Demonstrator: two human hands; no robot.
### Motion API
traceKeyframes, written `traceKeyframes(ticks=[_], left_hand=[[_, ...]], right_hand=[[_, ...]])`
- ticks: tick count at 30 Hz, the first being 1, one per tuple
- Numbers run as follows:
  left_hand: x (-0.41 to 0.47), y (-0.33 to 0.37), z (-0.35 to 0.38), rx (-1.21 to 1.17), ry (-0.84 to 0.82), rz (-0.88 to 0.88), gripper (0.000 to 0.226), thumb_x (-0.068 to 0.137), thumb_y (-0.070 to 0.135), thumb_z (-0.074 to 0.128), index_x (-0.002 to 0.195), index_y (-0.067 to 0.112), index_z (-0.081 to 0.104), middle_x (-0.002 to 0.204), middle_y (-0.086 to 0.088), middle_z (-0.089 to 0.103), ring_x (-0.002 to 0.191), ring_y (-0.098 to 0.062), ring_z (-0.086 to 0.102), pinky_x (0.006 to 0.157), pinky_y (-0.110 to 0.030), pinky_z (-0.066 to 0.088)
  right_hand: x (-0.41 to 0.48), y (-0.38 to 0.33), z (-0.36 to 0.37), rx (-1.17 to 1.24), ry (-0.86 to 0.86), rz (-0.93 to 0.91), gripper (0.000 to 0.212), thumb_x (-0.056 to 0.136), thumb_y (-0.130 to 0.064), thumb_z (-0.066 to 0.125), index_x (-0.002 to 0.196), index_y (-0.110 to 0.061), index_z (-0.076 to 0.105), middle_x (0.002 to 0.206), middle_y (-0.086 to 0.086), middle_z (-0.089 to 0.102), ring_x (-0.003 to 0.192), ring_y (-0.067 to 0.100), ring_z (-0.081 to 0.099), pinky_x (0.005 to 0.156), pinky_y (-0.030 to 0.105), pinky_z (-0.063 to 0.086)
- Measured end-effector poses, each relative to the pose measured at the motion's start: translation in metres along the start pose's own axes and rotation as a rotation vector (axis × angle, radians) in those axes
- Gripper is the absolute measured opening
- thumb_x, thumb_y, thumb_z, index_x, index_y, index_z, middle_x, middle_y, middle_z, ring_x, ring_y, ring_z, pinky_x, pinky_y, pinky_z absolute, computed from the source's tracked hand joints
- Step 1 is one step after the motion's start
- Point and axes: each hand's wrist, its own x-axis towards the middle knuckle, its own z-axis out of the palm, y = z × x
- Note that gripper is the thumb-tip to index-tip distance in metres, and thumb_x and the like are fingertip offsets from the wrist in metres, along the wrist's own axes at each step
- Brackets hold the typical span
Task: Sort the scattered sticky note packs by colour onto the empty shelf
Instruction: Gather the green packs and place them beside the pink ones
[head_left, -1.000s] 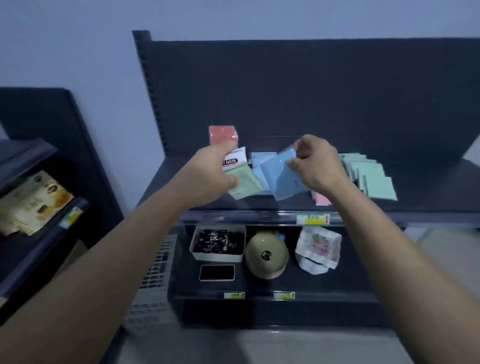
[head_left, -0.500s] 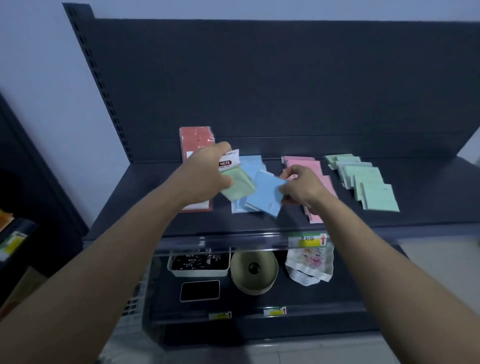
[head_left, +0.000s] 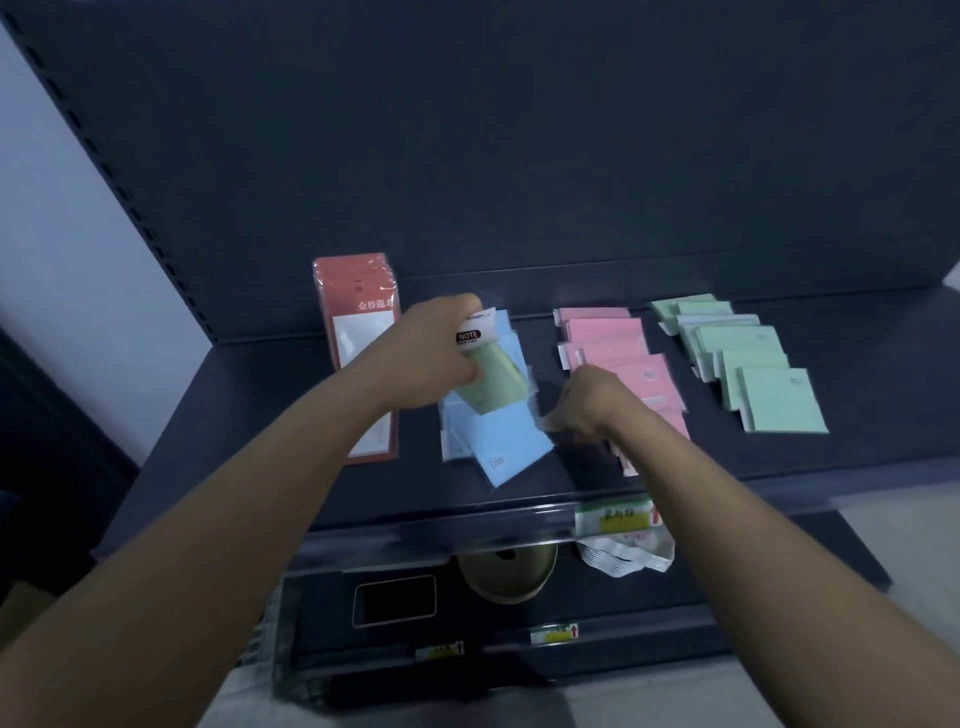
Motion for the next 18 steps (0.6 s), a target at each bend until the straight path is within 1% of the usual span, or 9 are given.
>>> traceKeyframes(ticks=[4,6,8,11,12,14,15,17,18], left_hand=[[0.023,0.020,0.019,0.027,-0.064,0.045,0.021,0.074,0.002,0.065,0.078,0.008,0.045,0.071,0.002,0.045,0.060,-0.015,0.041,0.054,-0.029,0.034],[0.036,0.039,0.036,0.005,-0.100,0.088,0.026,0.074,0.004,0.067,0.073,0.011,0.042,0.068,0.003,0.043,0.059,-0.014,0.038,0.052,-0.025,0.031],[0.050,0.065,0.058,-0.037,-0.122,0.144,0.026,0.075,0.005,0.068,0.073,0.013,0.044,0.069,0.004,0.043,0.061,-0.013,0.039,0.051,-0.019,0.029],[0.075,0.103,0.103,-0.175,-0.187,0.181,0.022,0.075,0.005,0.070,0.087,0.005,0.051,0.080,-0.004,0.051,0.070,-0.016,0.045,0.063,-0.025,0.037],[0.083,0.114,0.120,-0.240,-0.214,0.172,0.023,0.076,0.004,0.070,0.091,0.007,0.052,0.084,-0.007,0.055,0.071,-0.018,0.050,0.067,-0.027,0.042],[0.097,0.134,0.152,-0.354,-0.265,0.125,0.033,0.078,0.000,0.068,0.107,0.008,0.054,0.095,-0.011,0.061,0.077,-0.025,0.060,0.071,-0.034,0.052],[0.103,0.144,0.166,-0.390,-0.285,0.110,0.038,0.079,-0.001,0.066,0.113,0.008,0.052,0.093,-0.012,0.060,0.073,-0.027,0.060,0.066,-0.033,0.054],[0.114,0.160,0.194,-0.408,-0.297,0.101,0.041,0.082,-0.006,0.061,0.116,0.015,0.053,0.079,-0.005,0.050,0.059,-0.019,0.048,0.051,-0.021,0.044],[0.119,0.164,0.205,-0.423,-0.293,0.090,0.042,0.082,-0.007,0.059,0.116,0.018,0.054,0.076,-0.002,0.047,0.058,-0.016,0.044,0.050,-0.019,0.040]], right_hand=[[-0.002,0.021,-0.047,0.006,0.181,-0.022,0.022,0.082,-0.020,0.066,0.089,0.001,0.065,0.081,0.015,0.065,0.077,0.028,0.064,0.076,0.034,0.054],[-0.008,0.037,-0.080,0.009,0.277,-0.042,0.026,0.084,-0.022,0.066,0.091,0.003,0.068,0.084,0.017,0.067,0.082,0.030,0.065,0.074,0.031,0.053],[-0.016,0.056,-0.114,0.027,0.357,-0.061,0.023,0.084,-0.021,0.066,0.088,0.001,0.069,0.086,0.018,0.067,0.085,0.030,0.064,0.069,0.027,0.047],[-0.028,0.092,-0.155,0.086,0.415,-0.089,0.012,0.086,-0.022,0.063,0.086,-0.011,0.066,0.086,0.012,0.065,0.074,0.025,0.060,0.059,0.024,0.045],[-0.031,0.105,-0.165,0.093,0.428,-0.087,0.011,0.086,-0.022,0.063,0.086,-0.012,0.065,0.084,0.010,0.063,0.071,0.022,0.058,0.057,0.024,0.042],[-0.034,0.131,-0.183,0.069,0.449,-0.072,0.012,0.086,-0.024,0.064,0.085,-0.013,0.065,0.084,0.007,0.062,0.076,0.021,0.057,0.064,0.024,0.039],[-0.035,0.142,-0.190,0.050,0.451,-0.066,0.012,0.086,-0.025,0.064,0.085,-0.013,0.065,0.083,0.006,0.061,0.078,0.020,0.056,0.066,0.023,0.037],[-0.035,0.165,-0.203,0.027,0.436,-0.056,0.012,0.086,-0.026,0.064,0.083,-0.015,0.064,0.083,0.006,0.061,0.078,0.019,0.056,0.067,0.023,0.037],[-0.034,0.173,-0.207,0.016,0.423,-0.054,0.012,0.087,-0.026,0.064,0.083,-0.015,0.063,0.084,0.006,0.062,0.079,0.020,0.056,0.067,0.023,0.037]])
